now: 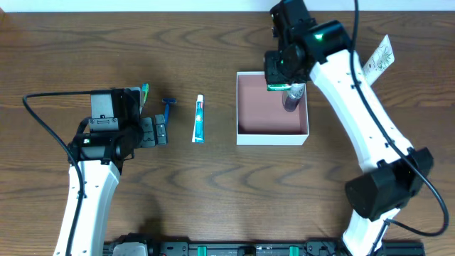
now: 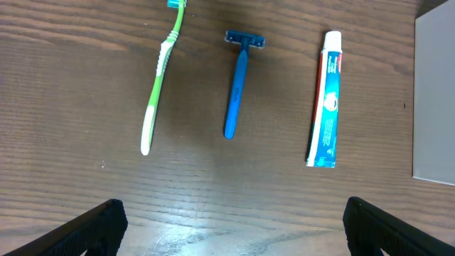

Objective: Pack container
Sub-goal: 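Lift the Dettol soap and carry it left over the white box, then lower the soap into the box beside the spray bottle and release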

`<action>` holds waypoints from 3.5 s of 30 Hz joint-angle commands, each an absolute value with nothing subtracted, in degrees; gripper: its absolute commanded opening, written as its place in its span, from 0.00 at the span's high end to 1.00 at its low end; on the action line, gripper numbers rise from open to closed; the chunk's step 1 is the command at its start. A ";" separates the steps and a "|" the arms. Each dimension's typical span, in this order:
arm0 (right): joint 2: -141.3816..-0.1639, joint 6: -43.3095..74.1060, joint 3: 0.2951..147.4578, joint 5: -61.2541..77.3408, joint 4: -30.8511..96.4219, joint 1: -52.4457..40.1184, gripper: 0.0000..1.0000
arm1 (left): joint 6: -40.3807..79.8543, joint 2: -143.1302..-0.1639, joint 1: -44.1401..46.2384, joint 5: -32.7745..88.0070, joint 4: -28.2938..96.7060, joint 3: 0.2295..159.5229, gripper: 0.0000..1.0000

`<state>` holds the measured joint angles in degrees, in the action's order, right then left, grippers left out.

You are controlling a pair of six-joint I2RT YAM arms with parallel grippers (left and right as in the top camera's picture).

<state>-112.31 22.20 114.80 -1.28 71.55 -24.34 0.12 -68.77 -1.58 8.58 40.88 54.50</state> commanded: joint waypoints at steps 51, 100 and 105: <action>-121.89 25.21 105.19 -7.11 62.96 -26.59 0.68 | -0.38 -69.01 -1.41 8.10 40.95 55.64 0.02; -122.52 22.00 96.73 -7.05 52.01 -24.47 0.58 | -0.38 -69.01 -1.41 8.10 40.95 55.64 0.02; -122.52 22.00 96.73 -7.07 52.01 -24.49 0.55 | -0.38 -69.01 -1.41 8.10 40.93 55.64 0.02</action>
<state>-122.43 22.74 97.03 -6.42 52.18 -24.56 0.12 -68.79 -1.58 8.58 40.88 54.50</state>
